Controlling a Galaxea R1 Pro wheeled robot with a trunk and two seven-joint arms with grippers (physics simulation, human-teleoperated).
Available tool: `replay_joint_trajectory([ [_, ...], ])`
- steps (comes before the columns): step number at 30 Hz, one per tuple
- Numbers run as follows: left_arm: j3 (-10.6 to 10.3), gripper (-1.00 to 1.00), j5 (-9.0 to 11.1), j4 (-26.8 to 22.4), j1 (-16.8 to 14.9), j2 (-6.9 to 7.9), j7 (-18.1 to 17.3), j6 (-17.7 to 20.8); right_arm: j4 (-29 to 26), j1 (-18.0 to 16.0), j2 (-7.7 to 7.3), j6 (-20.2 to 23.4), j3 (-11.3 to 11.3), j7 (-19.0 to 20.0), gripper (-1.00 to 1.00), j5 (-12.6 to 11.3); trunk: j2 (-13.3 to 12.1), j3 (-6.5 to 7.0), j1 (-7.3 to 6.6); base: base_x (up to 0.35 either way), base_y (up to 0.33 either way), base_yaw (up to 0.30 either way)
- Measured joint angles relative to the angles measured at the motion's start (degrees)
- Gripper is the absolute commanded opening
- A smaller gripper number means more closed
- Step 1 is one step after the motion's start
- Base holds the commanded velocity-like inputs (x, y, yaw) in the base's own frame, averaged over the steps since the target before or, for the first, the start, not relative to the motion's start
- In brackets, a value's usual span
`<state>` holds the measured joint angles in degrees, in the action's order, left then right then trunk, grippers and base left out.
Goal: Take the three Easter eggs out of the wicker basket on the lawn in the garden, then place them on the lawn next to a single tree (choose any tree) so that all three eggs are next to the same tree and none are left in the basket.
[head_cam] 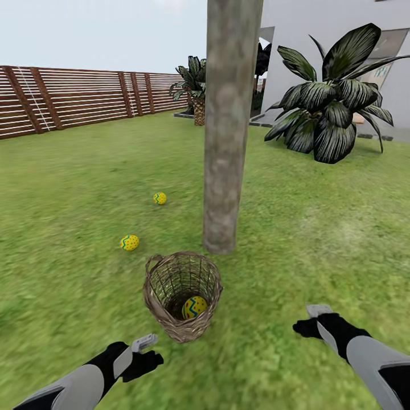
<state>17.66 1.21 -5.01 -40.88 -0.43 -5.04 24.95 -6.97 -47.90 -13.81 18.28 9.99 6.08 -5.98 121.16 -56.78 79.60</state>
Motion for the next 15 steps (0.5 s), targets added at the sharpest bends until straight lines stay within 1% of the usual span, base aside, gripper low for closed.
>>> replay_joint_trajectory([
  [2, 0.00, 1.00, 0.00, 0.12, 0.00, -0.19, 0.00, -0.01, -3.24, 0.00, -0.01, 3.12, 0.04, 0.06, 1.00, -0.03, 0.00, 0.00, 0.00, 0.000, 0.000, 0.000],
  [4, 0.00, 1.00, 0.00, 0.18, 0.00, -0.23, 0.00, -0.01, -4.25, 0.01, -0.09, 4.20, 0.06, 0.06, 1.00, 0.03, 0.00, 0.00, 0.00, 0.000, 0.000, 0.000],
  [8, 0.00, 1.00, 0.00, 0.19, 0.00, -0.26, 0.00, -0.01, -4.87, 0.01, -0.60, 4.75, 0.07, 0.00, 1.00, 0.06, 0.00, 0.00, 0.00, 0.000, 0.000, 0.000],
  [13, 0.00, 1.00, 0.00, 0.23, 0.00, -0.27, 0.00, -0.01, -5.25, 0.01, -0.80, 4.80, 0.07, -0.01, 1.00, 0.20, 0.00, 0.00, 0.00, 0.000, 0.000, 0.000],
  [15, 0.00, 1.00, 0.00, 0.27, 0.00, -0.27, 0.00, -0.02, -9.22, 0.00, -0.78, 4.72, 0.47, 0.14, 1.00, 0.55, 0.00, 0.00, 0.00, 0.000, 0.000, 0.000],
])
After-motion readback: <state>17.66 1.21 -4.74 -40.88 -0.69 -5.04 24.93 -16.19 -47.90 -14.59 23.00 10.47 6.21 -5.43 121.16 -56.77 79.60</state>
